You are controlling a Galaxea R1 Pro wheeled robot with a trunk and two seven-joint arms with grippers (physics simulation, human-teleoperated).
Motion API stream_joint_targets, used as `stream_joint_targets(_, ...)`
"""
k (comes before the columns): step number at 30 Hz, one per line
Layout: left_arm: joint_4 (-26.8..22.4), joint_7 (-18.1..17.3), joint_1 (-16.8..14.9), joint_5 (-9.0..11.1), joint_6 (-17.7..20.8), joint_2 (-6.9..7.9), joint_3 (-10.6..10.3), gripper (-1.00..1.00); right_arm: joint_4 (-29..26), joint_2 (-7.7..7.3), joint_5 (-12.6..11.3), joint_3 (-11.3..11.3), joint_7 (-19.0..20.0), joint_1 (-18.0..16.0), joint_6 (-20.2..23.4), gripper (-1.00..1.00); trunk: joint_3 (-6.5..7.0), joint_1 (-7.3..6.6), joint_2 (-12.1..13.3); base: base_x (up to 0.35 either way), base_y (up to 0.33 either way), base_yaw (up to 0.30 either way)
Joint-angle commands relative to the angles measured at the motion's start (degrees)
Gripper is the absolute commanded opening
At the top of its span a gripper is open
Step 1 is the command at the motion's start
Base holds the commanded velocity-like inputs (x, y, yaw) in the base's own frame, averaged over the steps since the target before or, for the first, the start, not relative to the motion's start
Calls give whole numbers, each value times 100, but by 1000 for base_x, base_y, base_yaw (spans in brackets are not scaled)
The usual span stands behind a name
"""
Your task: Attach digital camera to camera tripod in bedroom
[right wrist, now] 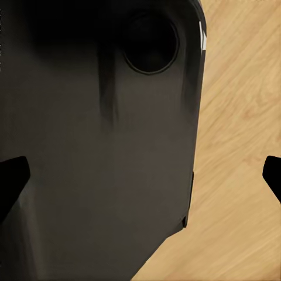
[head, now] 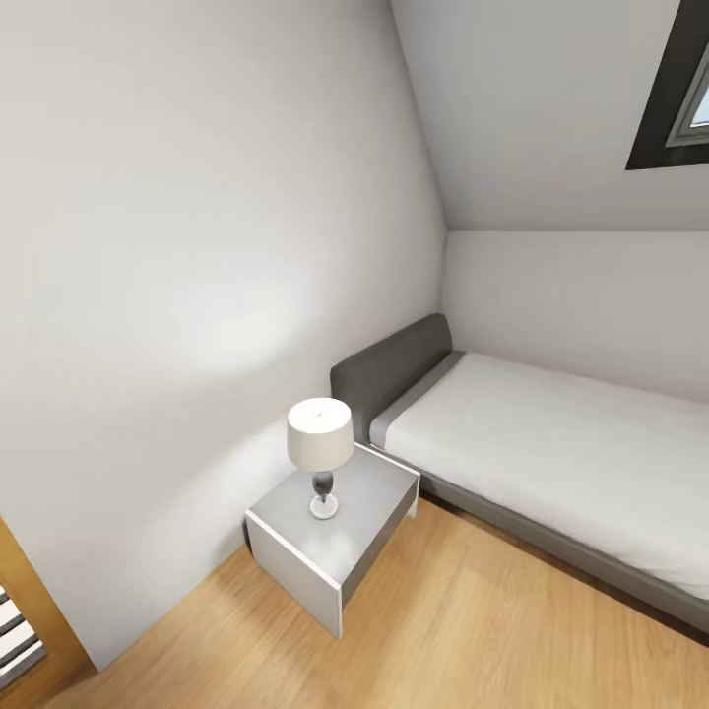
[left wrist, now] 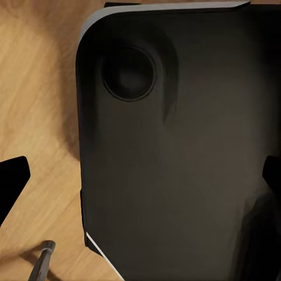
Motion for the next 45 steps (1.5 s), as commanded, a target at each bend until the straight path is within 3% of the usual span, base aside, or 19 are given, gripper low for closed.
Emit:
stream_joint_targets(1, -8, -1, 5, 9, -8, -1, 6, 100, 1, 1, 5, 6, 6, -1, -4, 100, -3, 0, -2, 0, 0, 0)
stream_joint_targets(16, -17, -1, 6, 9, -8, -6, 6, 100, 1, 33, -37, -10, -40, -1, -344, 100, -3, 0, -2, 0, 0, -28)
stream_joint_targets(45, -17, -1, 7, 18, -7, -1, -11, 100, 1, 30, -29, -11, -30, -1, -341, 100, -3, 0, -2, 0, 0, -238)
